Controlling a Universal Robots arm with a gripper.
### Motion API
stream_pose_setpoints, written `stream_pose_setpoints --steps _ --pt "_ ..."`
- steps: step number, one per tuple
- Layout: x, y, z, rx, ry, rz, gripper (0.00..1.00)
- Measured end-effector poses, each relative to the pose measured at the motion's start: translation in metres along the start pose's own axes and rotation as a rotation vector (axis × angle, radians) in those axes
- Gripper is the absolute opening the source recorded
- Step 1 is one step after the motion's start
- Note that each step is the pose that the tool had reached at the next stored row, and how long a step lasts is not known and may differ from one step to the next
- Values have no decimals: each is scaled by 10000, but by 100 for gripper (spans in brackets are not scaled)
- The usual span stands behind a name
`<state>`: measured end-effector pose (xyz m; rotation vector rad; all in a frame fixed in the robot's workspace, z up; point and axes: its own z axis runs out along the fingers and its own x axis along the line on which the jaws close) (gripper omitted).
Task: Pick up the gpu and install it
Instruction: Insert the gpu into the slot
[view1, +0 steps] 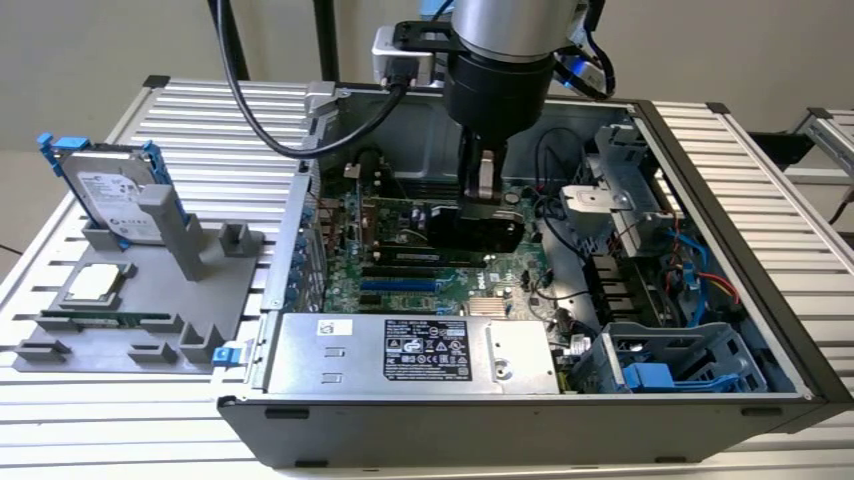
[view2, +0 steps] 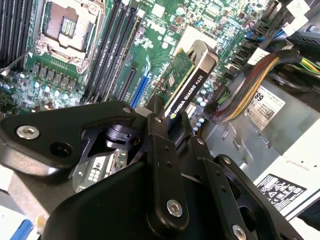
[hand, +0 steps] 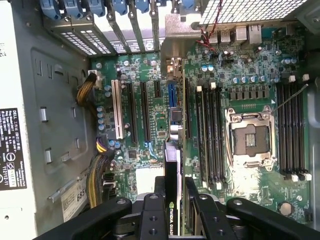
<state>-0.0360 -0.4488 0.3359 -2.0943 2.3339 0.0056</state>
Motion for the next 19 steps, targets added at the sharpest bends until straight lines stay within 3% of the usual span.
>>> stream_pose_setpoints --steps 14,19 --pt "14 84 231 -13 2 37 0" --pt "14 88 250 -18 5 36 0"
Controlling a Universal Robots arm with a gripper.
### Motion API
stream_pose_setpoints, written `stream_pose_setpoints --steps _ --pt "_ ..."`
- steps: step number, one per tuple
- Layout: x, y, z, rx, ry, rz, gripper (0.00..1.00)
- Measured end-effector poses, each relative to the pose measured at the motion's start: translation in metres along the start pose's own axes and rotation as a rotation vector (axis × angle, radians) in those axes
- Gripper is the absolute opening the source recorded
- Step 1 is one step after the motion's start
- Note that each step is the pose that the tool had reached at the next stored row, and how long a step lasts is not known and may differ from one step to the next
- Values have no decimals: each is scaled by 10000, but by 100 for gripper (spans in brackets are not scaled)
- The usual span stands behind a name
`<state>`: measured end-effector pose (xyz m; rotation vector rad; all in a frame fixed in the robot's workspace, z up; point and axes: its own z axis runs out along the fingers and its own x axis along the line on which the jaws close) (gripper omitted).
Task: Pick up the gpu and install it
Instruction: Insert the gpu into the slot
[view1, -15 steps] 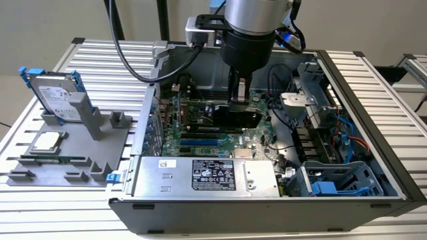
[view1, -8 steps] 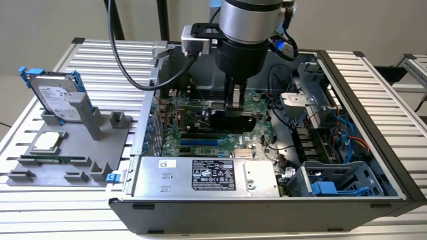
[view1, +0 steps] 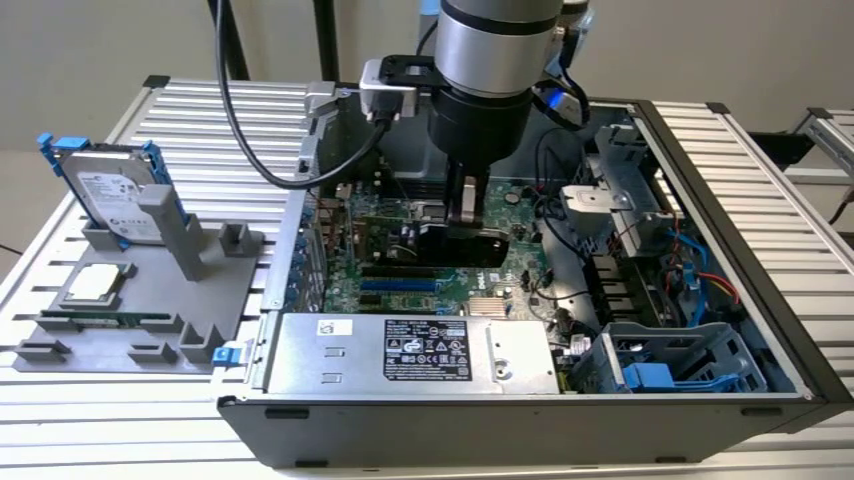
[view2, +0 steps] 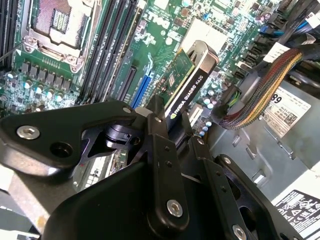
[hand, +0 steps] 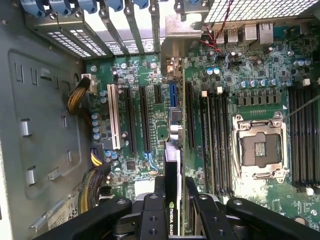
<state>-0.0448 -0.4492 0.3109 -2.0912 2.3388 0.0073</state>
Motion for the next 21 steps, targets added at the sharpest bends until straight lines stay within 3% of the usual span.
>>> stream_pose_setpoints --steps 21 --pt "4 37 46 1 -2 0 0"
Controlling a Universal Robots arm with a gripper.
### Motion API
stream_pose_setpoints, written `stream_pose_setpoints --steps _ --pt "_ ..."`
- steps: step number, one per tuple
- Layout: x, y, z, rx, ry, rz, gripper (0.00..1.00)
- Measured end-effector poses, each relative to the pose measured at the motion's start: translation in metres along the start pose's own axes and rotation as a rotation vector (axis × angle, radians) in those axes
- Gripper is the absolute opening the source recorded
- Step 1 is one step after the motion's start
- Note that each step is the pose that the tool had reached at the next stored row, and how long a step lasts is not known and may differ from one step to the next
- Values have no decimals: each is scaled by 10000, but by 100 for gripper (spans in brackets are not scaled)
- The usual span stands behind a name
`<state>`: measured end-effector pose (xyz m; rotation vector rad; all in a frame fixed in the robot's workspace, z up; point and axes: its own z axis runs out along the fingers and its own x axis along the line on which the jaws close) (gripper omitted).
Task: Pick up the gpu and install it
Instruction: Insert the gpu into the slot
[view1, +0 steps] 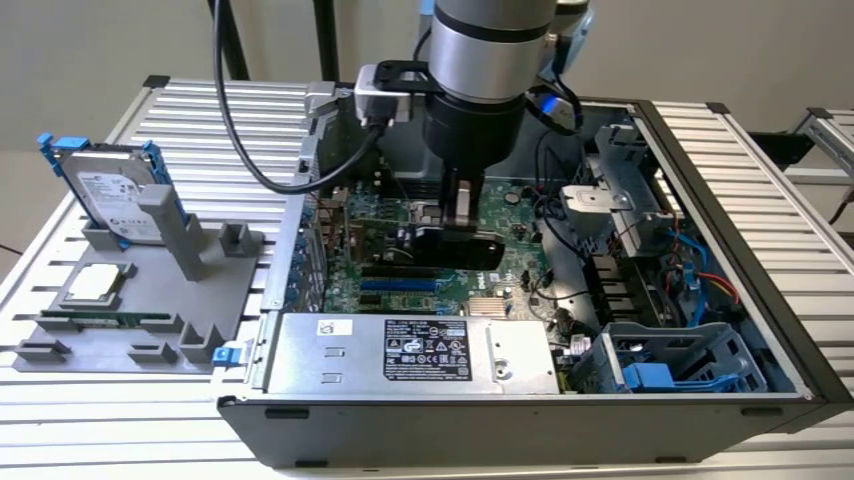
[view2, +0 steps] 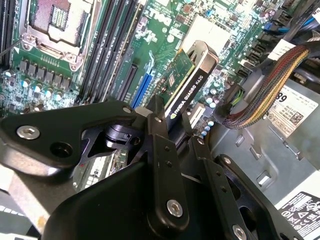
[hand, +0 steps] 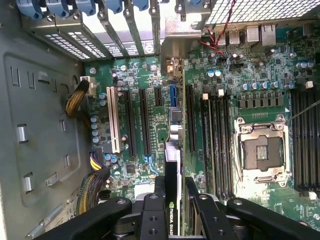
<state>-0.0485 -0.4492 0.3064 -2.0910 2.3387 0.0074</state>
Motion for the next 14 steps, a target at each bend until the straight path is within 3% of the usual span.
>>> stream_pose_setpoints --steps 14 --pt "7 64 23 0 0 0 0"
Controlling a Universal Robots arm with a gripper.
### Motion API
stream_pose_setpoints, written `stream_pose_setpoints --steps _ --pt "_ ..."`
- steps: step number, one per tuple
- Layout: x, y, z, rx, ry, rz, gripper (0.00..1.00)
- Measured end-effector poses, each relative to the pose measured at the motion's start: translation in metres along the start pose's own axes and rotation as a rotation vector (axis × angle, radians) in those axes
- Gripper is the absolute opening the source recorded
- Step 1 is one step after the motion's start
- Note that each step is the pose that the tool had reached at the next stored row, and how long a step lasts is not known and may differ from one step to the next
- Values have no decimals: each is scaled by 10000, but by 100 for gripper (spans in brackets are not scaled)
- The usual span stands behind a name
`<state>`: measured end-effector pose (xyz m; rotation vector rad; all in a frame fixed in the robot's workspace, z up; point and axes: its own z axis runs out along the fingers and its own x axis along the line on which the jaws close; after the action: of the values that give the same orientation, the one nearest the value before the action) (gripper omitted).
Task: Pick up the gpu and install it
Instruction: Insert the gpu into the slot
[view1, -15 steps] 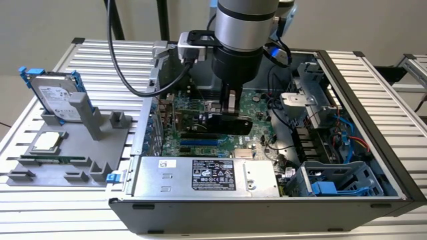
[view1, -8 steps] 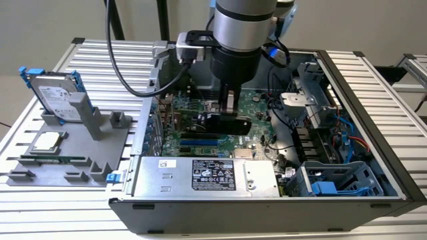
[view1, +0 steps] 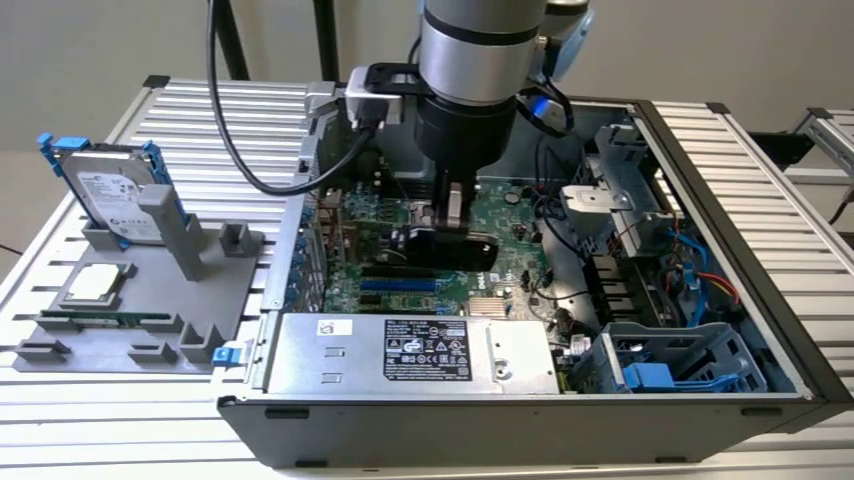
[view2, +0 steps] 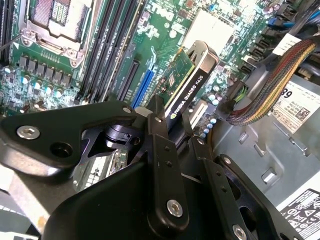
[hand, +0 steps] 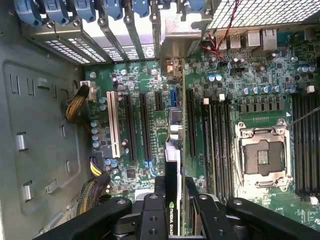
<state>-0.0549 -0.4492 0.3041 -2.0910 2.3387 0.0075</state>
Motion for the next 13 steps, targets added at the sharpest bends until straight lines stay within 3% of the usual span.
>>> stream_pose_setpoints --steps 13 --pt "2 15 18 0 0 18 0"
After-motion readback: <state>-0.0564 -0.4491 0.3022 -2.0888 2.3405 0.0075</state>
